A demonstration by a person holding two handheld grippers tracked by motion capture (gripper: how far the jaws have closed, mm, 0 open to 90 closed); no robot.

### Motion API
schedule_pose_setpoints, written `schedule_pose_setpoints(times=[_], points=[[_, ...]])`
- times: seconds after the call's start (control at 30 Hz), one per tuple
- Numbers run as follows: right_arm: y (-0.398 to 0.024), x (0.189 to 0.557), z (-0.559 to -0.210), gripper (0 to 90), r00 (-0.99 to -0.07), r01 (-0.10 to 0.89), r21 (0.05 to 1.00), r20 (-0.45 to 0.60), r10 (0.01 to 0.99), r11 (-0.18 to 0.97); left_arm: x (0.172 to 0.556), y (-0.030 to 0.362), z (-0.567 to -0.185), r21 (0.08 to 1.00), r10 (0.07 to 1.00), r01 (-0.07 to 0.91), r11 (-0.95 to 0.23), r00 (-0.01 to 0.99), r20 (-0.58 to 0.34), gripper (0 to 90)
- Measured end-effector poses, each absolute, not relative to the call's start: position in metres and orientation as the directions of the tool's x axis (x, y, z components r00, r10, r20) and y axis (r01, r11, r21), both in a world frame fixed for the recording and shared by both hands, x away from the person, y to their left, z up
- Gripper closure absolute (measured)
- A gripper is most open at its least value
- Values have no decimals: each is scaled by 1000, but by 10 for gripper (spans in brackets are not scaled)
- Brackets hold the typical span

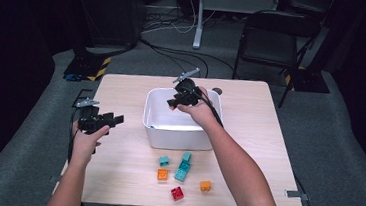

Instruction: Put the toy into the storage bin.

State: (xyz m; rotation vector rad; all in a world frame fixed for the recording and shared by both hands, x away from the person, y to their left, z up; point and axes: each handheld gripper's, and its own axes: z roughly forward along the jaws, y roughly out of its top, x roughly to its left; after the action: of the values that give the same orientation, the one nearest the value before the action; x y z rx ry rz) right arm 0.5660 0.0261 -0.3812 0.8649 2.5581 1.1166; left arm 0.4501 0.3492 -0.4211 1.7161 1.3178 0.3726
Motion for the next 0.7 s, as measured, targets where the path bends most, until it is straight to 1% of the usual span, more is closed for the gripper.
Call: schedule_pose_setpoints(times=[0.03, 0.2, 0.27, 0.4, 0.47, 0.5, 0.53, 0.6, 0.63, 0.7], points=[[26, 566, -381, 576, -795, 444, 722, 44, 605, 531, 450, 349, -421, 795, 881, 606, -15, 384, -276, 426], [24, 565, -379, 560, -796, 438, 733, 47, 604, 520, 450, 349, -421, 795, 881, 606, -13, 383, -277, 426], [21, 562, -376, 557, -789, 452, 736, 66, 611, 504, 450, 350, -421, 795, 881, 607, -13, 382, -278, 426], [15, 556, -366, 536, -790, 439, 761, 74, 608, 477, 450, 349, -421, 795, 881, 607, -13, 382, -278, 426], [12, 548, -360, 520, -783, 420, 768, 38, 621, 483, 450, 349, -421, 795, 882, 607, -12, 382, -278, 426], [9, 541, -355, 497, -784, 409, 785, 42, 619, 465, 450, 349, -421, 794, 882, 607, -12, 381, -278, 425], [9, 541, -355, 497, -784, 409, 785, 42, 619, 465, 450, 349, -421, 794, 882, 607, -12, 381, -278, 425], [6, 531, -348, 480, -798, 381, 800, 31, 602, 463, 450, 349, -422, 796, 883, 605, -13, 380, -275, 423], [5, 526, -346, 476, -798, 388, 798, 39, 602, 462, 450, 349, -421, 794, 883, 607, -17, 381, -273, 422], [4, 519, -342, 464, -808, 367, 802, 24, 588, 471, 450, 349, -421, 795, 884, 607, -16, 380, -272, 421]])
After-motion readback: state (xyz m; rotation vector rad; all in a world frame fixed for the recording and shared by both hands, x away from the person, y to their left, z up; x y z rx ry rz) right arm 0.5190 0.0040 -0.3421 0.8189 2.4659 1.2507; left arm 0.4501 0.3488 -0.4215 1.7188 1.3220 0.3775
